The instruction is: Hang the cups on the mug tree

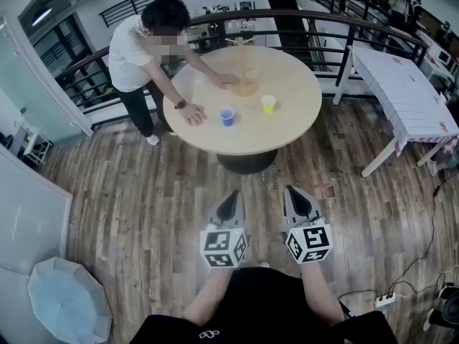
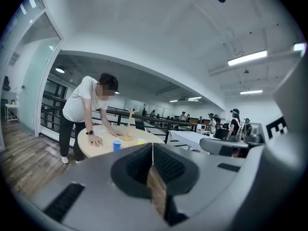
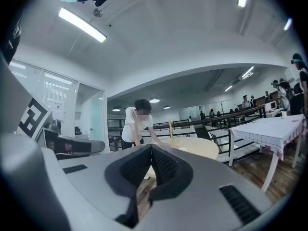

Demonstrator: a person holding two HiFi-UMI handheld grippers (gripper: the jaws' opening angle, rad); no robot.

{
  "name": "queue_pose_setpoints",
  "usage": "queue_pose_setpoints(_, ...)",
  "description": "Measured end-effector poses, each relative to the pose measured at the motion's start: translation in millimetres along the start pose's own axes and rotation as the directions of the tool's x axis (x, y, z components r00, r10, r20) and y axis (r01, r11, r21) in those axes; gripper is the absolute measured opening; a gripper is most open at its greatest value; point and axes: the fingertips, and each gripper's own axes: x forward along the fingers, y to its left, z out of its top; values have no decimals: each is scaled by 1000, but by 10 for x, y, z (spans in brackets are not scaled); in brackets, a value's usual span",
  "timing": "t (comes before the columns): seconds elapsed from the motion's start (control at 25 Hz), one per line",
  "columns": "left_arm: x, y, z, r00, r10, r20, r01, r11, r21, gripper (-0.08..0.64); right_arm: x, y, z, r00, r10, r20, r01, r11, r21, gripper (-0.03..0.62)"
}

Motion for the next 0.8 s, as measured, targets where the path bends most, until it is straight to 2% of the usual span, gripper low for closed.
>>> queue_pose_setpoints(0.24, -18, 3, -34, 1000, 1, -5, -1, 1000, -6, 14, -36, -49, -9, 1000, -11, 15, 10, 999, 33, 9)
queue_pose_setpoints(0.8, 65, 9, -142, 1000, 6, -30, -7, 1000, -29, 14, 34, -93, -138, 1000, 0, -30, 1, 1000, 30, 9)
